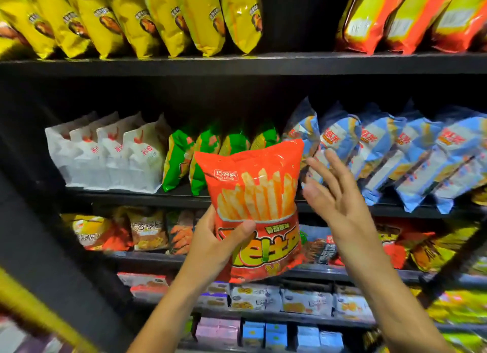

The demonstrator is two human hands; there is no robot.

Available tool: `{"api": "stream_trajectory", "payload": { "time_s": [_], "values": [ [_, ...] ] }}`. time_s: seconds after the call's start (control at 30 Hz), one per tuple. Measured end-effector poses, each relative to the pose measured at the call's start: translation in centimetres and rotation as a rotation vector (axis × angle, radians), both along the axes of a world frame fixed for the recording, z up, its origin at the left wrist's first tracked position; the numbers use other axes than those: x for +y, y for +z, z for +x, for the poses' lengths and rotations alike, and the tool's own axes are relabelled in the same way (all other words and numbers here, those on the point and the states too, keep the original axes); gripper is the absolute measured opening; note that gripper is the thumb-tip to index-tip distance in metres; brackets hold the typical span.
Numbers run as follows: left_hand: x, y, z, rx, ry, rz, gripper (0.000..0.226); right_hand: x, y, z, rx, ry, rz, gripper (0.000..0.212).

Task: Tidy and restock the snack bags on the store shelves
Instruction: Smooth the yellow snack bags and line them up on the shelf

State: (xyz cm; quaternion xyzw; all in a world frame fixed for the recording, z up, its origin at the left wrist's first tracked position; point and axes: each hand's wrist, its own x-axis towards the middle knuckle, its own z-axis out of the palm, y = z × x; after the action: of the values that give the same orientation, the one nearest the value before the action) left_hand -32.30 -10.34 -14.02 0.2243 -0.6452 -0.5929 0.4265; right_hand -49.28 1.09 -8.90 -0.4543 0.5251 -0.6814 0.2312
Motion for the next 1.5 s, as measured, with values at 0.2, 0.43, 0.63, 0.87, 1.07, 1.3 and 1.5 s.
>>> {"api": "stream_trajectory", "payload": {
  "time_s": [0.2, 0.43, 0.63, 0.87, 1.07, 1.3, 1.5],
  "values": [
    [0.9, -2.3, 2.7, -0.104, -0.191, 0.052, 0.089, -0.6, -2.6, 2.6, -0.054, -0.042, 0.005, 0.037],
    [1.8, -1.6, 3.6, 0.119, -0.039, 0.046, 0.062, 0.1, -6.4, 4.9, -0.158, -0.083, 0.02, 0.036],
    [2.1, -2.8, 4.6, 0.092, 0.001, 0.016, 0.031, 0.9, -7.7, 5.1, -0.156, 0.068, 0.035, 0.04],
    [1.4, -3.8, 5.4, 0.06, -0.089, -0.005, 0.048, 1.4, -8.2, 4.7, -0.03, 0.105, -0.022, 0.019],
    [-0.2, -4.0, 5.9, 0.008, -0.326, -0.081, 0.025, 1.1, -9.3, 4.4, -0.009, 0.101, -0.072, 0.011],
    [-0.4, -4.6, 5.6, 0.083, -0.334, -0.151, 0.014, 1.1, -9.4, 4.2, -0.037, 0.143, -0.08, 0.015],
    [-0.9, -5.2, 5.1, 0.131, -0.323, -0.122, 0.014, 1.6, -9.1, 3.9, -0.022, 0.128, 0.001, 0.017]
  ]
}}
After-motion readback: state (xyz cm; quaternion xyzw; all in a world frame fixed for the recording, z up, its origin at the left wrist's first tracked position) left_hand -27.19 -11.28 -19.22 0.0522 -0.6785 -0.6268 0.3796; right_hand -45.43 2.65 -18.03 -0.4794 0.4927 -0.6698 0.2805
